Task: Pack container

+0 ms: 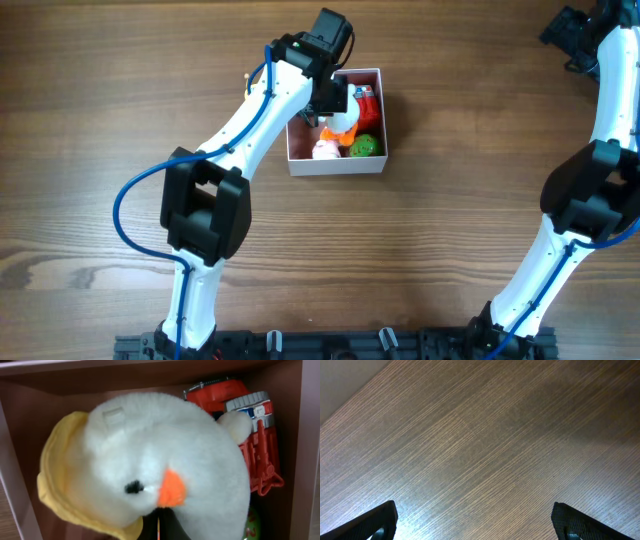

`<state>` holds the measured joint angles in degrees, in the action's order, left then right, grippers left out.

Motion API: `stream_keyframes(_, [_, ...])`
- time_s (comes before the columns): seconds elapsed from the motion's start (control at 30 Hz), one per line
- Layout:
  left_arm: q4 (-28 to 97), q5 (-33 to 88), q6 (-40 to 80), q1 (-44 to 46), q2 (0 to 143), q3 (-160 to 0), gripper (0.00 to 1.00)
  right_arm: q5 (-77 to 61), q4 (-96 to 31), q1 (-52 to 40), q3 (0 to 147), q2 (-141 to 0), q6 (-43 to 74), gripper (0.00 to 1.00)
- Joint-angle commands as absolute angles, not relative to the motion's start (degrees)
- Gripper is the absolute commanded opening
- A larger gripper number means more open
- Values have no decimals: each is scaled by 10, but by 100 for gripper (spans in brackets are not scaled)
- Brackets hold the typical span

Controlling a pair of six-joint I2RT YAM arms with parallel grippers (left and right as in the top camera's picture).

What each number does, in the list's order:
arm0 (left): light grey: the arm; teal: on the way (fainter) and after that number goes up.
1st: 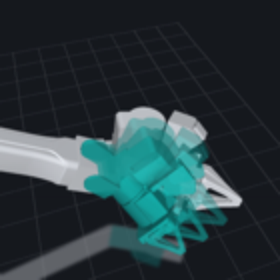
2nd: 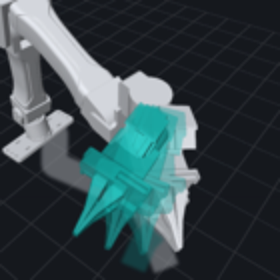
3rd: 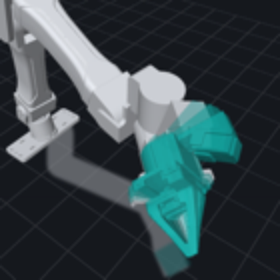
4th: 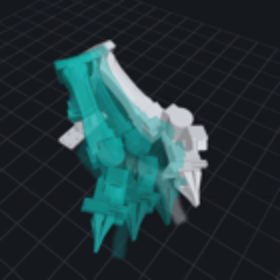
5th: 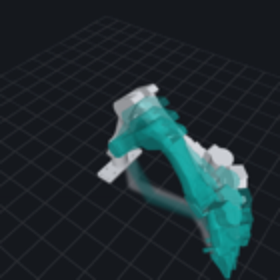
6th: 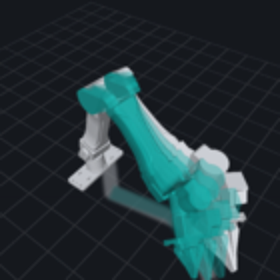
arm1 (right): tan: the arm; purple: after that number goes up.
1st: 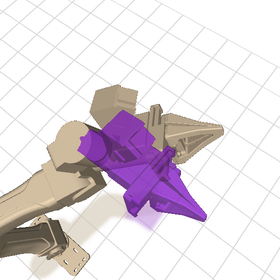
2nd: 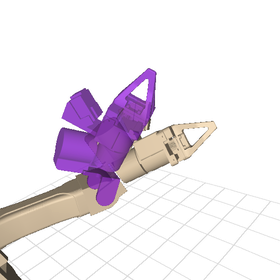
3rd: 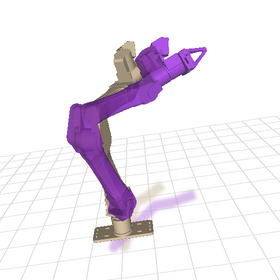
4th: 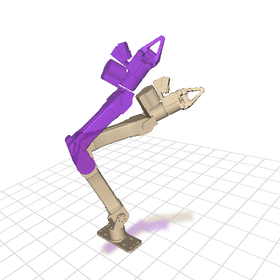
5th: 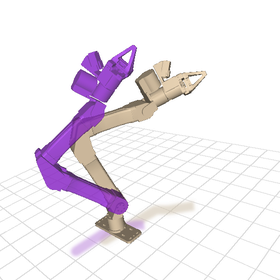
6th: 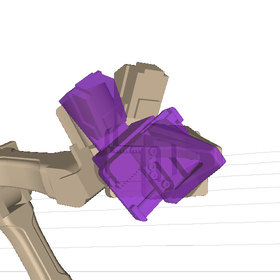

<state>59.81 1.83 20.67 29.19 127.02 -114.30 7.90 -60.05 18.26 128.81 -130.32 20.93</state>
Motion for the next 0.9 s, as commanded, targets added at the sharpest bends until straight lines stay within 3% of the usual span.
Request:
stream_keyframes(0.0, [601,36,233,298,1283,-1150,4,76,-599,182,1289,-1308,211,100])
stream_keyframes(0.87, [569,36,230,263,1209,-1150,4,76,-599,182,1289,-1308,211,100])
